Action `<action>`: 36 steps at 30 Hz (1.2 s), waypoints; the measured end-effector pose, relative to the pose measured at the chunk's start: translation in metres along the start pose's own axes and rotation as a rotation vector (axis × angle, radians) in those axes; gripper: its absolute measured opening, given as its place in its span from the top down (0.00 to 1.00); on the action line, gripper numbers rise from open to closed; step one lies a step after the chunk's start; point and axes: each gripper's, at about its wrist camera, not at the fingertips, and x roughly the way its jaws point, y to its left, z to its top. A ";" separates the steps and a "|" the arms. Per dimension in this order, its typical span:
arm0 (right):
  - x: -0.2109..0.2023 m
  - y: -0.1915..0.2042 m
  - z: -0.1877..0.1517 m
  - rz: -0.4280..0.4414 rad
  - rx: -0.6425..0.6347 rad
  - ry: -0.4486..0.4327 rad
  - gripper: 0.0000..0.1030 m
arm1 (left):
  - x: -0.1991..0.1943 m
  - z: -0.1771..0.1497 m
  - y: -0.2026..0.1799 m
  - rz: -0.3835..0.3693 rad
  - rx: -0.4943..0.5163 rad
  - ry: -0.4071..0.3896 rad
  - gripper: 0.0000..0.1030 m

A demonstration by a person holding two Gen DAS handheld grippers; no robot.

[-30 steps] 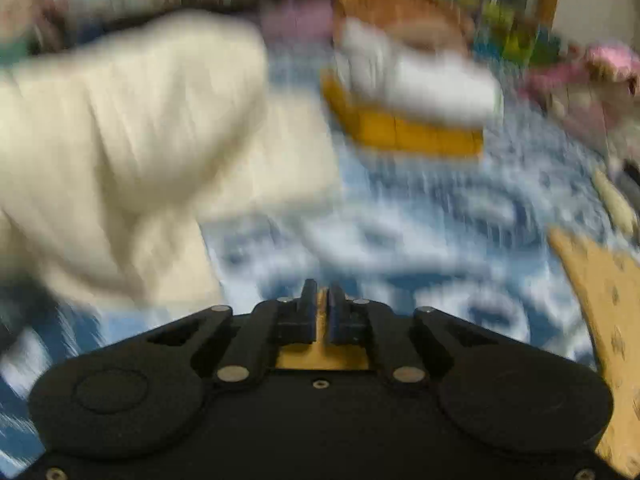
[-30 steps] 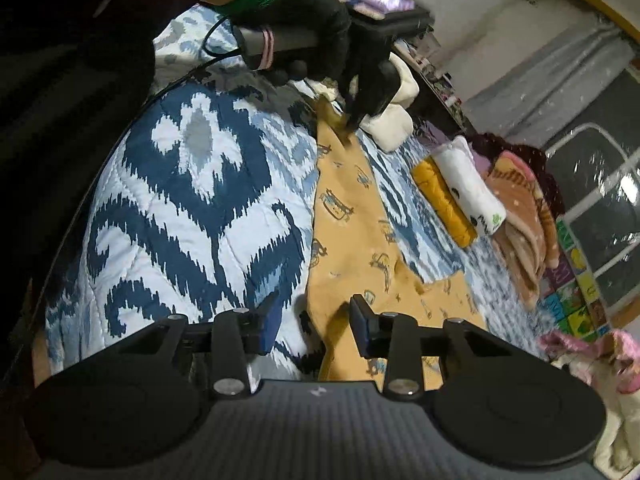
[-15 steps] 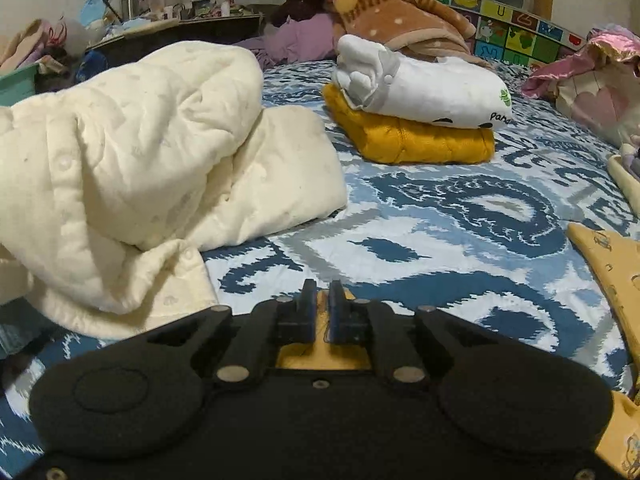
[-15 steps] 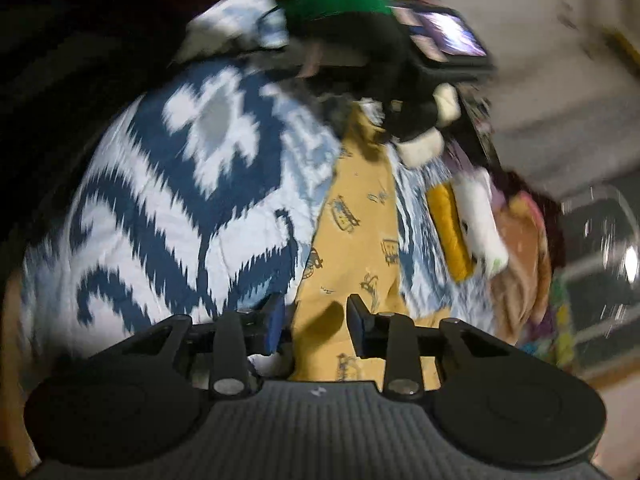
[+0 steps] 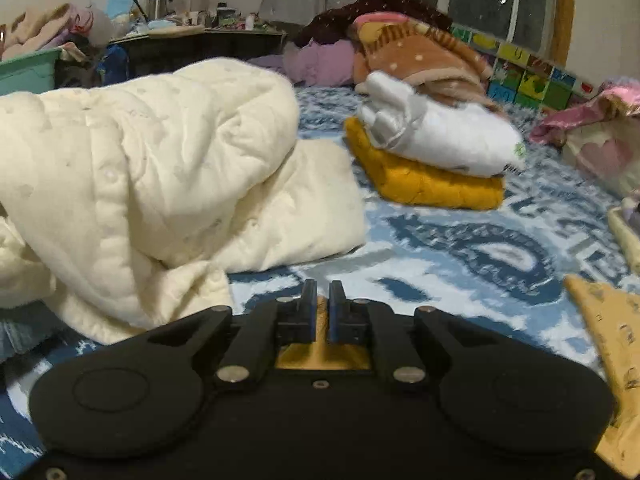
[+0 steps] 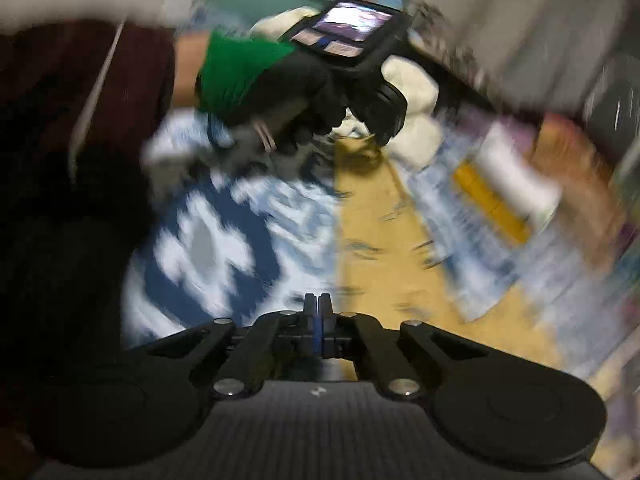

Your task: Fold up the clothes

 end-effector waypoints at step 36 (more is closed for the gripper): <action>0.034 0.013 0.002 -0.141 -0.062 0.025 0.96 | -0.016 0.000 0.041 -0.093 -0.323 0.053 0.98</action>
